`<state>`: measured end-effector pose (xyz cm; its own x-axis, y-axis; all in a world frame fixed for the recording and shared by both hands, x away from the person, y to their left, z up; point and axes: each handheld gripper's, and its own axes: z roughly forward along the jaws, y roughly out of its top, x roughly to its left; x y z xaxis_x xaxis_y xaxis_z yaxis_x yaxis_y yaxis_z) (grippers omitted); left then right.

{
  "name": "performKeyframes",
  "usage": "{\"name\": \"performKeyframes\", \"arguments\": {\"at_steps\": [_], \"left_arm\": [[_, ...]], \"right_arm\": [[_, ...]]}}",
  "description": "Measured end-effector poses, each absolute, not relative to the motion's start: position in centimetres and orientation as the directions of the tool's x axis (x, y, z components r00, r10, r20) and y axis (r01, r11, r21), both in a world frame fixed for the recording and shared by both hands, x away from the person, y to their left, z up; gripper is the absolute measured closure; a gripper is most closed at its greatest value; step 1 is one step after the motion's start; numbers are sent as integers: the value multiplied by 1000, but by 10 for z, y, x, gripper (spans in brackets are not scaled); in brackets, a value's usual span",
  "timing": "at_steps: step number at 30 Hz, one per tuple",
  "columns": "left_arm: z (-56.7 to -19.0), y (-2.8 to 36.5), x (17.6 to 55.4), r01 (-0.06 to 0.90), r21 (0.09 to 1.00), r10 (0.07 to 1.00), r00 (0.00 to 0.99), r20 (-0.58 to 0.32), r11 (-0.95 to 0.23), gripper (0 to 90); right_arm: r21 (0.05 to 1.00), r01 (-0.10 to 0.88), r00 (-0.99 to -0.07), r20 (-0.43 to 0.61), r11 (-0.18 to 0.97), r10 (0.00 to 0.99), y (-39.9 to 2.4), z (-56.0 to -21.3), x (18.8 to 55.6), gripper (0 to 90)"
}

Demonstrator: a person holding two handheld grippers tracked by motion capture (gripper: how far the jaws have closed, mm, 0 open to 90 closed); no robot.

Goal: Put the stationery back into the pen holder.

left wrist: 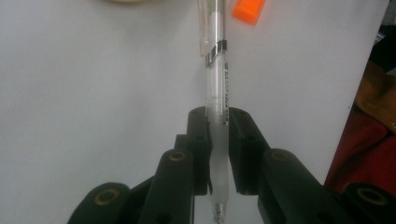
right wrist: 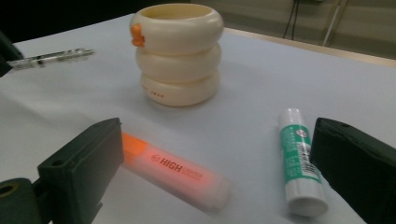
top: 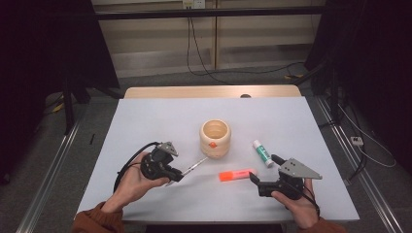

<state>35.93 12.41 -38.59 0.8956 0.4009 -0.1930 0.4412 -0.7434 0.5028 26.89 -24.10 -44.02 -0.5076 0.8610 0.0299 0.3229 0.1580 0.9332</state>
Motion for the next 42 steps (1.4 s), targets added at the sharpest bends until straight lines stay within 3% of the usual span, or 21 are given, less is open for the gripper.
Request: {"name": "performKeyframes", "arguments": {"at_steps": [23, 42], "left_arm": [[-373, 92, 363, 372, 495, 315, 928, -198, -785, 797], [-373, 59, 381, 307, 398, 239, 948, -212, -864, 797]], "right_arm": [[906, 314, -669, -2, 285, 743, -205, -425, 285, 43], [856, 254, -755, -116, 451, 645, -176, -426, 291, 84]]}}
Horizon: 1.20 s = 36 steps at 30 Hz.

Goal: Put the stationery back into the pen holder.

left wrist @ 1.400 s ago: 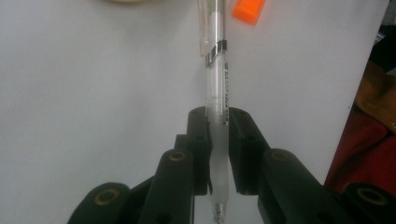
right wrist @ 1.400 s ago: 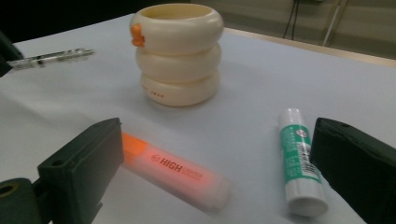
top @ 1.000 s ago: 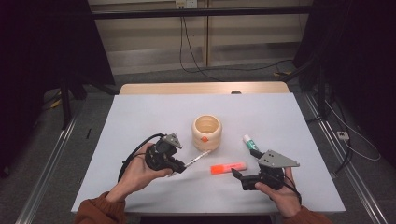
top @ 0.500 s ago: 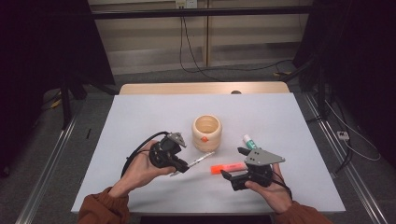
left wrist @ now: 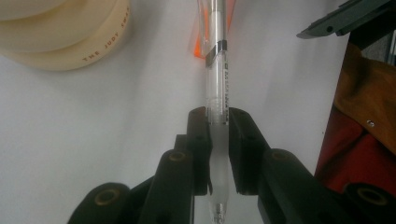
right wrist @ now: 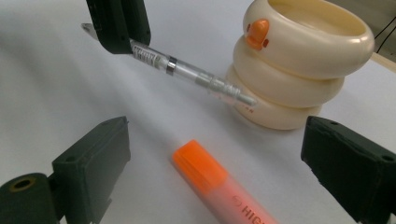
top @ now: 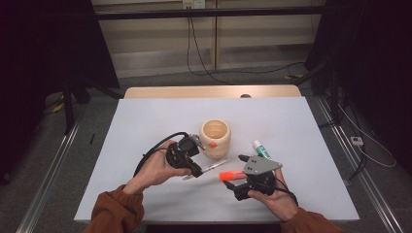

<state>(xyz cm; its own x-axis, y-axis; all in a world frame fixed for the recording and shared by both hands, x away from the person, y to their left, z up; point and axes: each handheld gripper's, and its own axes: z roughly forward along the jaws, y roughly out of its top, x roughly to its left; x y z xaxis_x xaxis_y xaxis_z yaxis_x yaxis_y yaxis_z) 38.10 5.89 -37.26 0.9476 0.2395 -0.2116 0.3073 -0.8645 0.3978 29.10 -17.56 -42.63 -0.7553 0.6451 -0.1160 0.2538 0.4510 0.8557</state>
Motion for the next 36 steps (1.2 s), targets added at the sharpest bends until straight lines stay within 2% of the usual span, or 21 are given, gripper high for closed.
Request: {"name": "performKeyframes", "arguments": {"at_steps": [2, 4, 7, 8, 9, 10, 15, 18, 19, 20, 23, 24, 27, 28, 32, 35, 36], "left_arm": [[-373, 57, 381, 304, 393, 235, 948, -214, -868, 797], [-373, 51, 379, 290, 377, 221, 951, -214, -880, 798], [-373, 49, 378, 292, 376, 225, 951, -214, -879, 797], [-371, 48, 377, 291, 375, 221, 951, -217, -880, 797], [-371, 48, 377, 291, 375, 221, 951, -217, -880, 797], [-370, 48, 377, 284, 367, 217, 953, -213, -886, 797], [-370, 45, 377, 286, 360, 219, 952, -216, -888, 797], [-372, 42, 374, 280, 351, 214, 953, -215, -894, 797], [-372, 42, 374, 280, 351, 214, 953, -215, -894, 797], [-373, 40, 374, 285, 344, 221, 951, -216, -894, 797], [-373, 40, 375, 288, 346, 223, 951, -216, -893, 797], [-373, 38, 375, 288, 337, 224, 950, -216, -896, 797], [-372, 37, 376, 272, 329, 210, 954, -213, -904, 797], [-372, 35, 375, 282, 332, 218, 952, -217, -900, 797], [-372, 35, 376, 278, 332, 214, 953, -216, -902, 797], [-373, 35, 377, 279, 326, 215, 952, -219, -903, 797], [-374, 34, 376, 285, 329, 221, 950, -219, -900, 797]], "right_arm": [[856, 241, -754, -131, 458, 643, -175, -426, 291, 93], [830, 177, -773, -215, 528, 597, -171, -421, 292, 79], [809, 144, -777, -264, 570, 572, -165, -418, 292, 82], [780, 99, -770, -333, 617, 544, -157, -417, 291, 82], [780, 99, -770, -333, 617, 544, -157, -417, 291, 82], [763, 60, -764, -380, 643, 521, -151, -417, 291, 101], [718, -3, -742, -468, 696, 479, -141, -423, 289, 151], [646, -91, -704, -580, 758, 410, -134, -426, 283, 238], [646, -91, -704, -580, 758, 410, -134, -426, 283, 238], [600, -136, -676, -638, 788, 369, -130, -429, 279, 266], [548, -175, -658, -683, 818, 316, -126, -432, 276, 292], [488, -199, -629, -729, 850, 272, -122, -435, 273, 361], [454, -215, -603, -758, 865, 248, -120, -438, 270, 388], [432, -225, -583, -778, 873, 235, -119, -438, 270, 442], [388, -246, -552, -809, 888, 200, -117, -440, 267, 511], [370, -259, -540, -822, 892, 184, -115, -442, 266, 527], [347, -269, -526, -835, 898, 165, -114, -444, 264, 569]]}}
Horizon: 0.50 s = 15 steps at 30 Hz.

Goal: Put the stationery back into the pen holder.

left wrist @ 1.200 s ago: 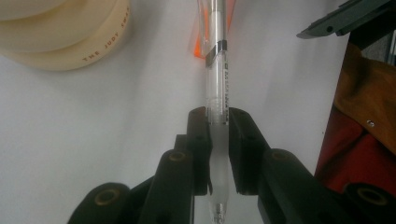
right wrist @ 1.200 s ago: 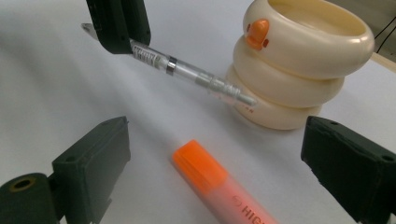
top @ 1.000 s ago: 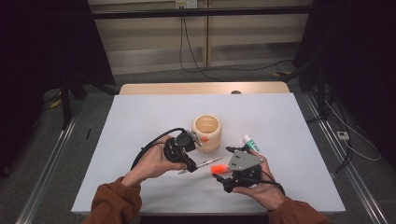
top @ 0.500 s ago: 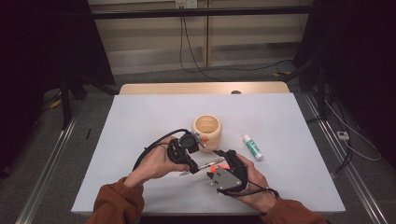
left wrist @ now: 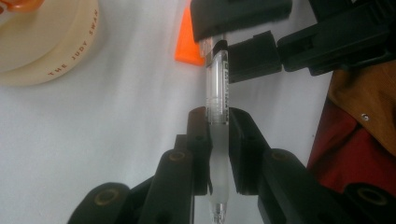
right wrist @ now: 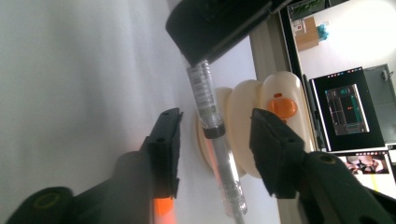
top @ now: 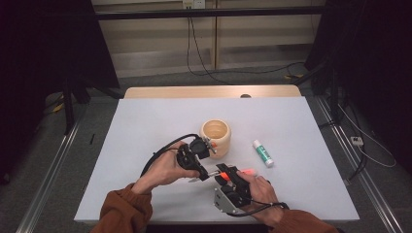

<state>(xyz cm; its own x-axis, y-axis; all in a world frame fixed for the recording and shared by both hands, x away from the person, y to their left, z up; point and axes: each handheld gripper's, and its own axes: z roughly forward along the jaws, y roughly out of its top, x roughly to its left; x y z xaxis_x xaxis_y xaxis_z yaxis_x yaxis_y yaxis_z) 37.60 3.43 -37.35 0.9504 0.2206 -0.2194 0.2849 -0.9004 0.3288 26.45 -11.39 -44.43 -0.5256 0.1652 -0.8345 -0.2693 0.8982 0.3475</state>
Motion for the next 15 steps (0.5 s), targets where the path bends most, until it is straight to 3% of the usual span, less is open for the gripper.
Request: {"name": "performKeyframes", "arguments": {"at_steps": [8, 15], "left_arm": [[-376, 33, 376, 297, 337, 227, 946, -231, -893, 797], [-378, 30, 375, 299, 340, 227, 945, -235, -892, 797]], "right_arm": [[301, -307, -493, -862, 903, 119, -111, -448, 261, 700], [298, -314, -497, -860, 901, 112, -109, -449, 260, 759]]}}
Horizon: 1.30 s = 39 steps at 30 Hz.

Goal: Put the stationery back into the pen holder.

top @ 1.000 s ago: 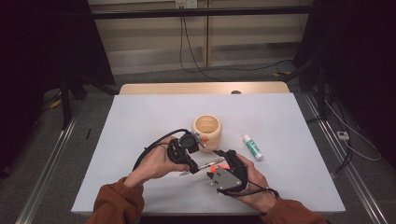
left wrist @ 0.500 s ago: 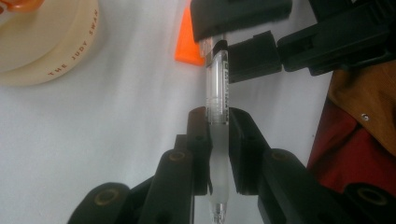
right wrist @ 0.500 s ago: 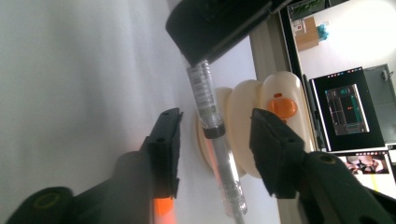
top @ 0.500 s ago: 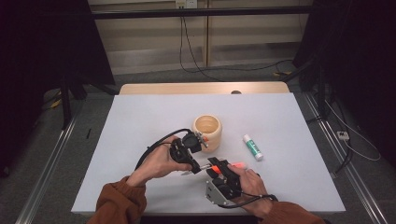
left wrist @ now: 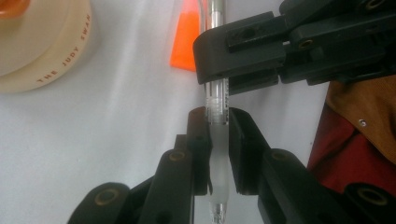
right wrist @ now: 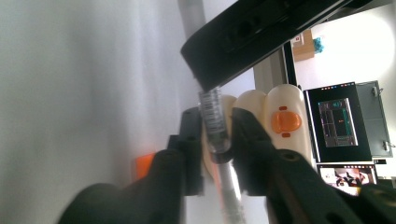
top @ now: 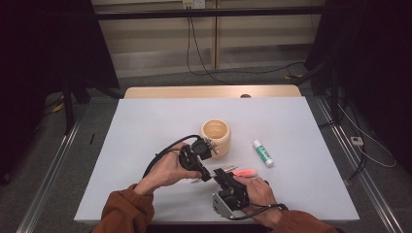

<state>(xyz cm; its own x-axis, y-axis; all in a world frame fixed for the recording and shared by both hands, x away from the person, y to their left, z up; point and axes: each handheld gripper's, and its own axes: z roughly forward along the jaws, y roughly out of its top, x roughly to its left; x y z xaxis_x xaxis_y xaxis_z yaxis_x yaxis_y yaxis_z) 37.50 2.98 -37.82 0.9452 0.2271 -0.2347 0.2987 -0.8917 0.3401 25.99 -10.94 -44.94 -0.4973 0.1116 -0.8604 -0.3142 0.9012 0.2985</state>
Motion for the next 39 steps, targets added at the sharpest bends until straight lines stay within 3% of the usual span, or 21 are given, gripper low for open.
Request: {"name": "performKeyframes", "arguments": {"at_steps": [3, 11, 16, 17, 21, 22, 27, 30, 32, 39], "left_arm": [[-377, 31, 376, 302, 357, 226, 944, -240, -884, 797], [-374, 36, 379, 302, 396, 212, 943, -255, -867, 787], [-377, 38, 380, 330, 402, 248, 938, -243, -854, 654], [-376, 41, 379, 351, 415, 276, 933, -230, -840, 564], [-374, 48, 380, 358, 436, 299, 933, -200, -825, 401], [-373, 51, 380, 360, 448, 309, 933, -186, -818, 401], [-368, 69, 377, 392, 511, 364, 918, -158, -765, 175], [-367, 79, 375, 402, 554, 375, 911, -169, -729, 157], [-369, 85, 373, 422, 585, 404, 899, -169, -693, 68], [-378, 108, 375, 441, 659, 425, 883, -198, -609, 67]], "right_arm": [[279, -326, -494, -865, 903, 88, -110, -449, 261, 801], [290, -328, -492, -865, 899, 99, -113, -445, 260, 808], [322, -311, -503, -854, 894, 133, -115, -444, 260, 808], [325, -310, -523, -843, 893, 125, -115, -445, 260, 809], [346, -274, -535, -830, 897, 157, -117, -445, 261, 808], [346, -274, -535, -830, 897, 157, -117, -445, 261, 808], [400, -231, -554, -804, 887, 218, -124, -438, 268, 808], [422, -212, -565, -789, 881, 241, -127, -437, 270, 808], [441, -197, -574, -776, 875, 262, -129, -435, 271, 808], [486, -146, -585, -745, 862, 321, -142, -427, 281, 808]]}}
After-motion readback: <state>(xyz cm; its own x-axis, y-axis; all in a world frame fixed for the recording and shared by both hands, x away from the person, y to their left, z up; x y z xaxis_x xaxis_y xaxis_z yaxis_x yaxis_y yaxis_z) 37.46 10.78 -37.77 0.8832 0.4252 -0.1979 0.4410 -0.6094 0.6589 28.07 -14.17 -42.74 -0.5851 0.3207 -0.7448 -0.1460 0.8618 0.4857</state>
